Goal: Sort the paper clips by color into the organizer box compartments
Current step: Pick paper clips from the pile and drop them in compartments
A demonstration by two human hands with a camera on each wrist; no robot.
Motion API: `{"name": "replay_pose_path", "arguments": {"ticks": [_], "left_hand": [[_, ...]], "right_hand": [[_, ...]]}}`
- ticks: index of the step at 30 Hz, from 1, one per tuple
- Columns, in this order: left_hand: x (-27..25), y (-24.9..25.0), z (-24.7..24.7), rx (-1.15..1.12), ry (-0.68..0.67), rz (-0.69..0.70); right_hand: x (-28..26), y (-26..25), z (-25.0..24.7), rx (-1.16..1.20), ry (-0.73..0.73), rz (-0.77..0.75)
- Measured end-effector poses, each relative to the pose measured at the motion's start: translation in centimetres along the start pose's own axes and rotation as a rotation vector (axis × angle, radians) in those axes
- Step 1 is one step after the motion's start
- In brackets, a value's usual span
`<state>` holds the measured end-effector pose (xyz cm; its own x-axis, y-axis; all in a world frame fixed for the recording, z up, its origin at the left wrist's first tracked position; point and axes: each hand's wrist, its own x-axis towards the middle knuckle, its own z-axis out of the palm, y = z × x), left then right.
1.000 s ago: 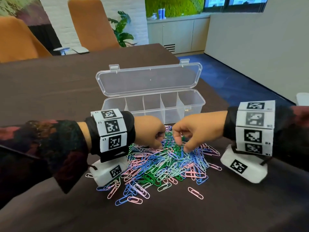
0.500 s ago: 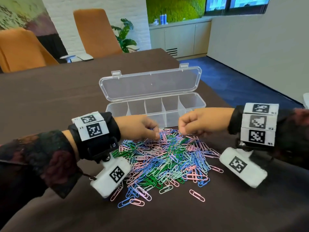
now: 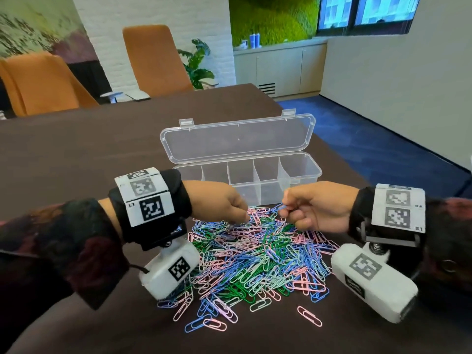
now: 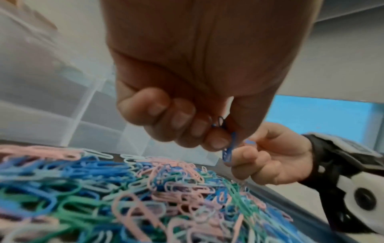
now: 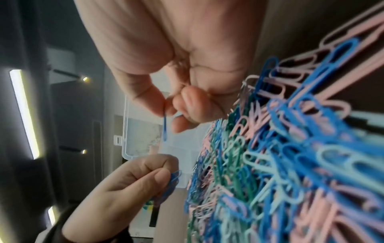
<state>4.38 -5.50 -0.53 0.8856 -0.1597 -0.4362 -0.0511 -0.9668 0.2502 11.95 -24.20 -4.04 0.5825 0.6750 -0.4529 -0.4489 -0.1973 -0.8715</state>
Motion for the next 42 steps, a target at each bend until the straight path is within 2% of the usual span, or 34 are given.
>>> {"name": "replay_pose_path", "arguments": {"ticks": [2,5,8,12,15,17,21,25,27,31,35,39,42], "left_hand": [[0.0,-0.4,-0.2,-0.169,-0.043,0.005],[-0.5,-0.9,0.3,-0.565,-0.092,0.02],[-1.9,-1.7,0.1,-0.723,0.011,0.001],[-4.3,-4.1,-2.3,-0.658,0.26,-0.095],[-5.0,-5.8,-4.2,-0.634,0.357,-0.227],[-4.8,-6.7,-5.1,-0.57,0.373,-0.312],[-3.8,-7.2,-5.8,-0.262,0.329,-0.479],[-3.0,-7.4,-5.9,-0.161,0.316,-0.56],[-3.0,-7.8,-5.9,-0.249,0.343,-0.559],[-3.5,-8.0,-6.1,-0.61,0.395,-0.5],[-4.2,-7.8,-5.9,-0.878,0.451,-0.419],[-5.1,-7.7,-5.4,-0.914,0.486,-0.352],[-6.1,-7.4,-4.9,-0.82,0.486,-0.304]], "right_hand": [[0.0,-0.2,0.3,0.062,0.025,0.033],[0.1,-0.5,1.1,0.124,0.022,0.038],[0.2,-1.1,2.2,0.134,0.003,0.013],[0.5,-3.3,4.2,0.133,-0.034,-0.091],[1.8,-5.6,6.5,0.127,-0.056,-0.146],[3.5,-6.7,8.3,0.111,-0.043,-0.171],[6.5,-7.5,11.3,-0.028,0.038,-0.193],[7.9,-7.8,12.4,-0.236,0.08,-0.188],[8.2,-8.1,12.6,-0.293,0.089,-0.171],[8.2,-8.8,13.2,-0.313,0.09,-0.131],[7.7,-8.8,13.3,-0.254,-0.01,-0.094],[7.2,-8.4,12.9,-0.152,-0.089,-0.108],[6.4,-8.3,12.4,-0.099,-0.112,-0.175]]}}
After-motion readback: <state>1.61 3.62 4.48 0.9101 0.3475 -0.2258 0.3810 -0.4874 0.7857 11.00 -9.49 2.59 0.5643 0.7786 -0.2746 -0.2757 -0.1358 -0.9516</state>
